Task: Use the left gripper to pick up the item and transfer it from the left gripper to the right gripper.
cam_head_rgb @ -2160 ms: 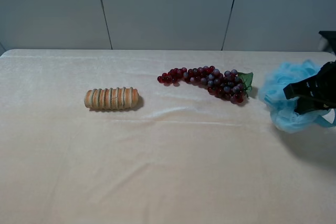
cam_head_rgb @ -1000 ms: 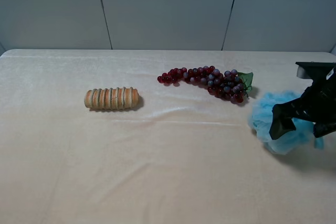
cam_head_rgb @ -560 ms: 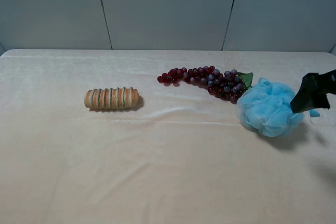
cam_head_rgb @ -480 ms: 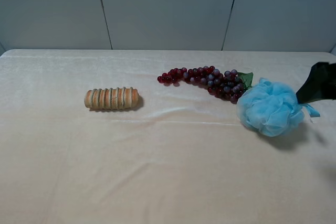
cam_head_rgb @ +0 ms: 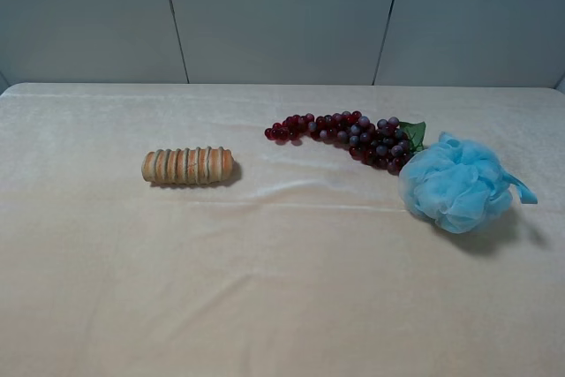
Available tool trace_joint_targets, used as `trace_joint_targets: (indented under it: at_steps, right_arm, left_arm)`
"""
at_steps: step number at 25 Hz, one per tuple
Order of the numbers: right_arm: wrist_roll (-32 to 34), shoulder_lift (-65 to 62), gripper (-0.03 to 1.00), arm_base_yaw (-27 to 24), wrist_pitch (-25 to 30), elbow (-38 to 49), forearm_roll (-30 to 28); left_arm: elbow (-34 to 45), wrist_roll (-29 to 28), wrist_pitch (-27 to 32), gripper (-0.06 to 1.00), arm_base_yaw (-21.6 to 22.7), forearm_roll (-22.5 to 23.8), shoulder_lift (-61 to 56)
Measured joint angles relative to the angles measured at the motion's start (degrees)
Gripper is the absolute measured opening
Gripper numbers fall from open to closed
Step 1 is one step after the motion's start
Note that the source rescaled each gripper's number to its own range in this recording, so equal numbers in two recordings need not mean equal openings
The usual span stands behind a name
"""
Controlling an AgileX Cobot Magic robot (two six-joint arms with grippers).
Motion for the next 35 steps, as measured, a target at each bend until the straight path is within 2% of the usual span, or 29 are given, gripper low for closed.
trace_joint_targets:
  at_steps: [6,11,15,19,28,35]
  right_arm:
    - [0.00,-11.62,1.00,0.00,4.08,1.81,-0.52]
    - [0.23,-22.82,1.00,0.00,4.44,7.88,-3.89]
    - [2.01,-31.90,1.00,0.00,1.92,14.30,-5.63]
    - [2.39,-39.51,1.00,0.00,-3.68,19.65,-5.49]
    - [2.56,-40.51,1.00,0.00,-5.16,26.23,-3.46]
    - [2.56,-40.58,1.00,0.00,-5.42,26.68,-3.09]
  left_arm:
    - [0.00,0.00,0.00,0.99,0.00,0.00,0.00]
    - [0.00,0.00,0.00,0.99,0.00,0.00,0.00]
    - [0.00,0.00,0.00,0.99,0.00,0.00,0.00]
    - [0.00,0.00,0.00,0.99,0.00,0.00,0.00]
    - [0.00,0.00,0.00,0.99,0.00,0.00,0.00]
    - [0.00,0.00,0.00,0.99,0.00,0.00,0.00]
